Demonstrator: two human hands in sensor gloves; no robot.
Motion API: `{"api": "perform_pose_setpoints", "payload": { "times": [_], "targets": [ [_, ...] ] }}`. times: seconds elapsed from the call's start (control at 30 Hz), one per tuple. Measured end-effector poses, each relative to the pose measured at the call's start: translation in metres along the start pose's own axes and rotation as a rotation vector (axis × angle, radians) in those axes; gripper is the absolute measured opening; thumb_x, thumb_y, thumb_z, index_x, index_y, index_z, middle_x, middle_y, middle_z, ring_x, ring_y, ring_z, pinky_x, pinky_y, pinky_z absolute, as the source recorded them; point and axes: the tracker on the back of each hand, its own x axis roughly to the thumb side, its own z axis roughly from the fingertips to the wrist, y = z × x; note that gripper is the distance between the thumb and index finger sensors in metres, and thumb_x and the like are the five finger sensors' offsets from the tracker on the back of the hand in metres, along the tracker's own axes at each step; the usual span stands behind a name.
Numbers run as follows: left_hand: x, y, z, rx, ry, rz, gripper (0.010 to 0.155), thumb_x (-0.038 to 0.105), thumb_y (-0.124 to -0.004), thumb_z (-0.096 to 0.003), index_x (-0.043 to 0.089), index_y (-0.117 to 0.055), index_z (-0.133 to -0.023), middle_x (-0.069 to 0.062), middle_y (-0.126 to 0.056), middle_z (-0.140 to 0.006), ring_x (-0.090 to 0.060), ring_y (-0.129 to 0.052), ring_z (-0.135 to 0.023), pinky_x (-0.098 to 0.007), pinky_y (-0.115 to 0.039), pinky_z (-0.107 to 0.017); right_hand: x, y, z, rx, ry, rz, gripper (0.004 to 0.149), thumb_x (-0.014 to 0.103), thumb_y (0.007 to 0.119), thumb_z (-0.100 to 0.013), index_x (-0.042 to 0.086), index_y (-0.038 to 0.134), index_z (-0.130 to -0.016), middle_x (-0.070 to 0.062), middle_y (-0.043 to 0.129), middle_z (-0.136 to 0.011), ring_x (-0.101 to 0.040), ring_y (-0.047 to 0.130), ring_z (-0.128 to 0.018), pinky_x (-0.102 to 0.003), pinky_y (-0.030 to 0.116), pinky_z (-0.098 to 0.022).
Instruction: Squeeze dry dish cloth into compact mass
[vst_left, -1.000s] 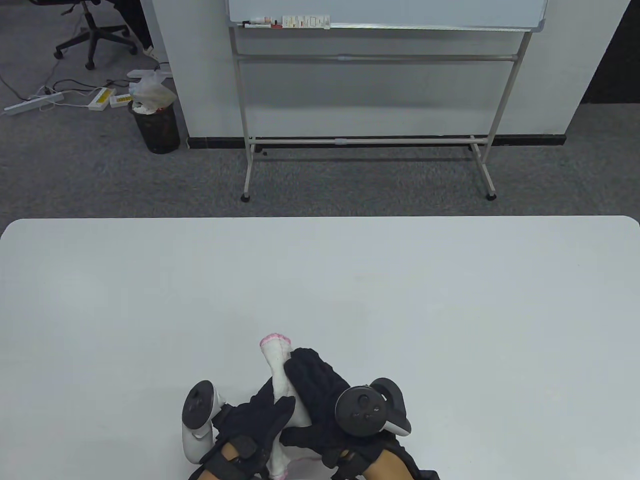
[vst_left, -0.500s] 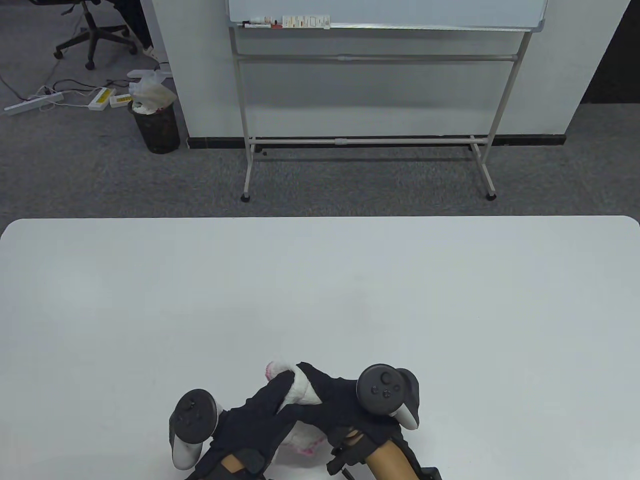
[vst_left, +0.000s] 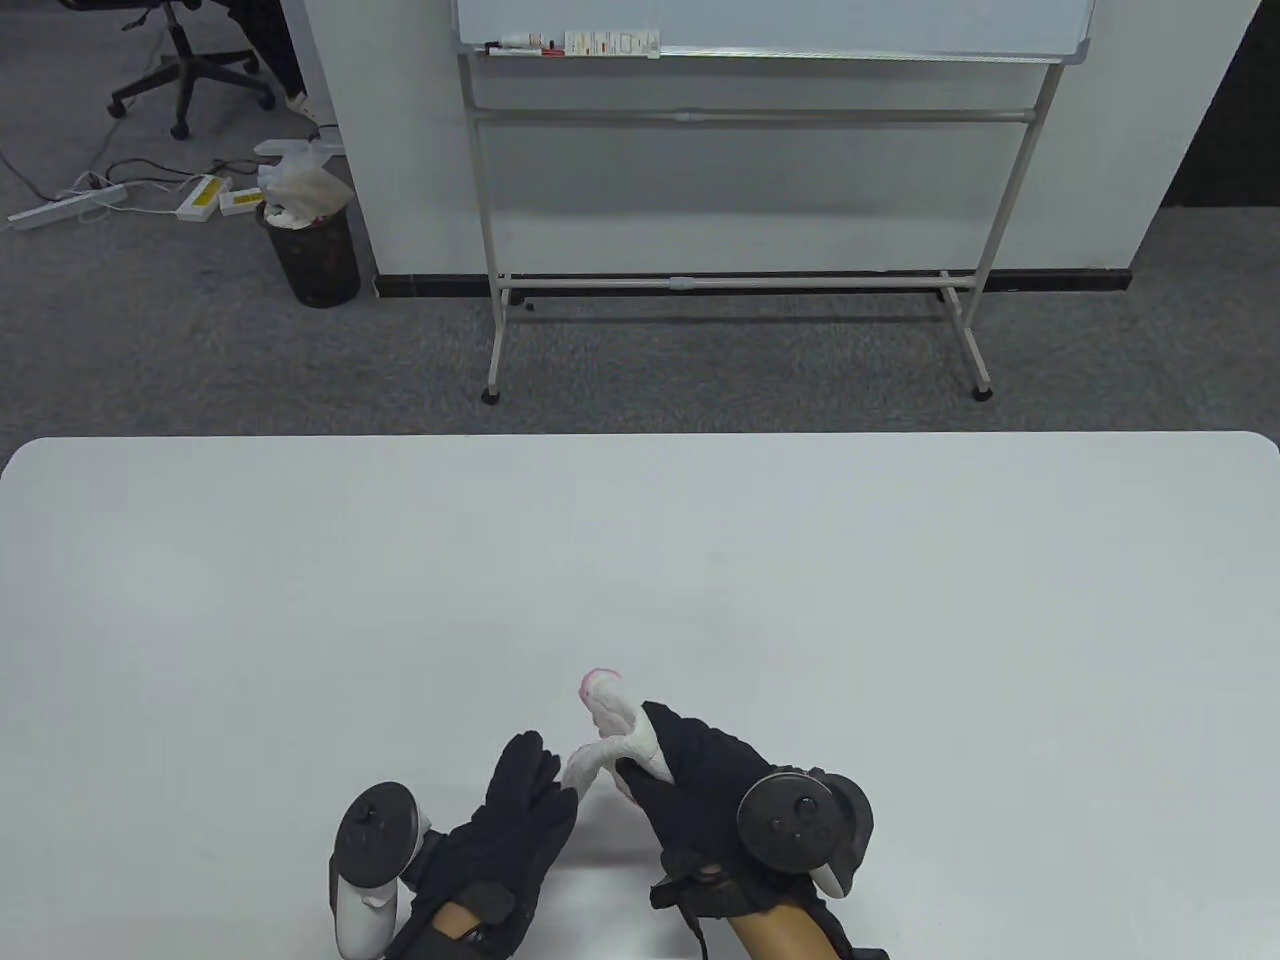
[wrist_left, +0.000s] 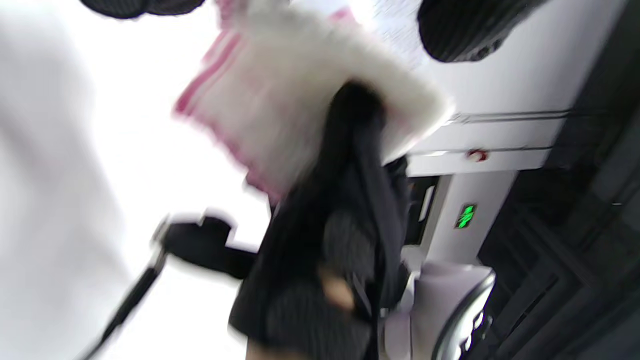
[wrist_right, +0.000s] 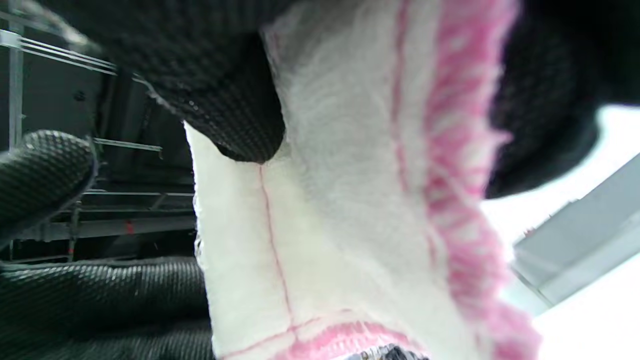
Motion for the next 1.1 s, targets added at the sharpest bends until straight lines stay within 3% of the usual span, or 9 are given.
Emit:
{"api": "perform_pose_setpoints", "payload": {
  "times": [0.1, 0.2, 0.23, 0.4, 0.53, 0.7, 0.83, 0.97, 1.1],
  "targets": [
    [-0.011, -0.007, -0.003, -0.147, 0.137, 0.071, 0.093, 0.059, -0.066, -0.0589, -0.001, -0.006, -0.099, -0.040, -0.019, -0.105, -0.068, -0.046, -0.092, -0.069, -0.055, -0.063, 0.009, -0.001, 0.003, -0.059, -0.042, 0.044, 0.055, 0.042, 0.087, -0.047, 0.007, 0.073, -0.086, -0.021, 0.086, -0.065, -0.038, 0.096, -0.035, -0.054, 0.078, -0.026],
    [-0.018, -0.010, -0.007, -0.286, 0.153, 0.159, 0.096, 0.063, -0.063, -0.0597, -0.002, -0.003, -0.098, -0.040, -0.016, -0.105, -0.068, -0.042, -0.093, -0.069, -0.053, -0.064, 0.014, -0.002, 0.003, -0.044, -0.072, 0.016, 0.055, 0.044, 0.086, -0.047, 0.009, 0.072, -0.087, -0.020, 0.086, -0.066, -0.038, 0.096, -0.037, -0.054, 0.079, -0.028],
    [-0.020, -0.010, -0.007, -0.278, 0.158, 0.182, 0.099, 0.065, -0.063, -0.0590, -0.002, -0.001, -0.098, -0.040, -0.015, -0.105, -0.068, -0.041, -0.093, -0.069, -0.052, -0.065, 0.016, 0.000, 0.005, -0.041, -0.074, -0.003, 0.055, 0.043, 0.086, -0.047, 0.009, 0.072, -0.088, -0.021, 0.085, -0.067, -0.039, 0.095, -0.038, -0.054, 0.078, -0.029],
    [-0.028, 0.000, -0.017, -0.088, 0.014, 0.285, 0.102, 0.067, -0.064, -0.0584, 0.010, 0.012, -0.095, -0.035, -0.009, -0.106, -0.067, -0.035, -0.095, -0.069, -0.049, -0.066, 0.017, 0.016, 0.007, 0.094, -0.066, -0.041, 0.055, 0.047, 0.084, -0.047, 0.013, 0.073, -0.089, -0.020, 0.071, -0.086, -0.042, 0.086, -0.066, -0.057, 0.072, -0.044],
    [-0.023, 0.015, -0.020, 0.086, -0.169, 0.236, 0.101, 0.068, -0.067, -0.0571, 0.019, 0.011, -0.098, -0.029, -0.009, -0.109, -0.065, -0.035, -0.098, -0.069, -0.050, -0.067, 0.015, 0.029, 0.007, 0.246, -0.065, -0.127, 0.055, 0.048, 0.084, -0.047, 0.013, 0.075, -0.088, -0.020, 0.066, -0.089, -0.043, 0.081, -0.070, -0.058, 0.069, -0.046],
    [-0.023, 0.017, -0.021, 0.028, -0.154, 0.217, 0.086, 0.064, -0.074, -0.0550, 0.025, -0.019, -0.108, -0.023, -0.033, -0.110, -0.059, -0.047, -0.097, -0.066, -0.057, -0.065, 0.016, 0.044, 0.006, 0.416, -0.060, -0.192, 0.055, 0.047, 0.086, -0.046, 0.011, 0.077, -0.087, -0.020, 0.067, -0.088, -0.043, 0.079, -0.066, -0.058, 0.068, -0.046],
    [-0.020, 0.025, -0.019, 0.164, -0.178, 0.084, 0.064, 0.063, -0.075, -0.0524, 0.024, -0.053, -0.099, -0.014, -0.064, -0.098, -0.046, -0.076, -0.080, -0.054, -0.075, -0.054, 0.020, 0.041, 0.006, 0.358, -0.059, -0.150, 0.055, 0.050, 0.087, -0.045, 0.011, 0.080, -0.083, -0.018, 0.069, -0.086, -0.040, 0.082, -0.062, -0.058, 0.069, -0.045],
    [-0.018, 0.032, -0.017, 0.238, -0.183, 0.086, 0.051, 0.062, -0.074, -0.0543, 0.027, -0.063, -0.090, -0.006, -0.079, -0.083, -0.034, -0.089, -0.062, -0.043, -0.083, -0.043, 0.025, 0.039, 0.005, 0.297, -0.042, -0.148, 0.059, 0.054, 0.087, -0.043, 0.010, 0.080, -0.081, -0.020, 0.069, -0.086, -0.042, 0.082, -0.064, -0.057, 0.070, -0.044],
    [-0.020, 0.040, -0.012, 0.365, -0.242, 0.193, 0.046, 0.056, -0.074, -0.0560, 0.026, -0.062, -0.090, -0.006, -0.085, -0.073, -0.028, -0.094, -0.051, -0.040, -0.085, -0.035, 0.014, 0.038, 0.005, 0.279, 0.064, -0.215, 0.069, 0.057, 0.086, -0.044, 0.010, 0.068, -0.092, -0.021, 0.066, -0.089, -0.043, 0.081, -0.068, -0.057, 0.071, -0.044]
  ]
}}
